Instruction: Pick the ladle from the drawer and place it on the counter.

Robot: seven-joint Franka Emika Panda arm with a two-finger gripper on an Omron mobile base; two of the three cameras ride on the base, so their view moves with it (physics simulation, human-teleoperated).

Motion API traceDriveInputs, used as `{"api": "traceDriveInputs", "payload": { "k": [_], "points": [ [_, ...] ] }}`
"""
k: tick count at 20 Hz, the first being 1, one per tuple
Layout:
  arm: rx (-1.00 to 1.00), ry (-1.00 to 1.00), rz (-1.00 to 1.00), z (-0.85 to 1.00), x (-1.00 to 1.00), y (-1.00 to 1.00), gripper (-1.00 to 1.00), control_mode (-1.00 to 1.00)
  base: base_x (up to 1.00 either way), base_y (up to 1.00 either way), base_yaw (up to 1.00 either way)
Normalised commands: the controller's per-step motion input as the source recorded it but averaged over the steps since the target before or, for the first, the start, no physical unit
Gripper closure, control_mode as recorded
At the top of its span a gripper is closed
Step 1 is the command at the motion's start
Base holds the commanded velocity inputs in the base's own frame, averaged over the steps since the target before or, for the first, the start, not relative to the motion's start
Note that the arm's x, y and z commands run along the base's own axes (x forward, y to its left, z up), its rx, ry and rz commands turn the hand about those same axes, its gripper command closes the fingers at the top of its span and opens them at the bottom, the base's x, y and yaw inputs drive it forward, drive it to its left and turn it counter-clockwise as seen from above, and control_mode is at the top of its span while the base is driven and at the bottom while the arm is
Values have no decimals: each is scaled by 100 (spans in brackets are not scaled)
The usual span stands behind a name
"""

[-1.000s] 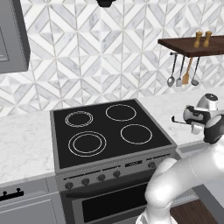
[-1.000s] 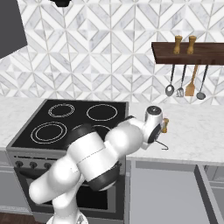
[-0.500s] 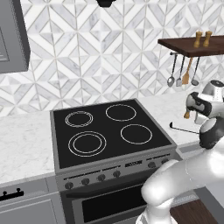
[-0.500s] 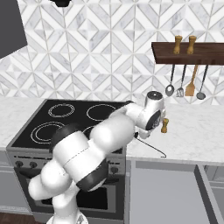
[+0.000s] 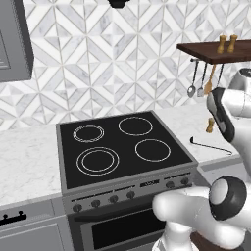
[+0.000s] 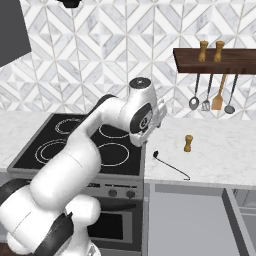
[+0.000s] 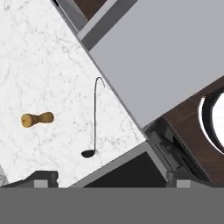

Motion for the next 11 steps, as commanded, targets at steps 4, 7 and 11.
{"api": "traceDriveInputs", "payload": {
  "k": [4,7,11],
  "points": [
    [-24,-34,0,100,-100,99,-100,-100,0,0,0],
    [-33,-56,0,100,-100,89,-100,-100,0,0,0],
    [-29,-61,0,48,-74,43,-100,-100,0,0,0]
  ]
}}
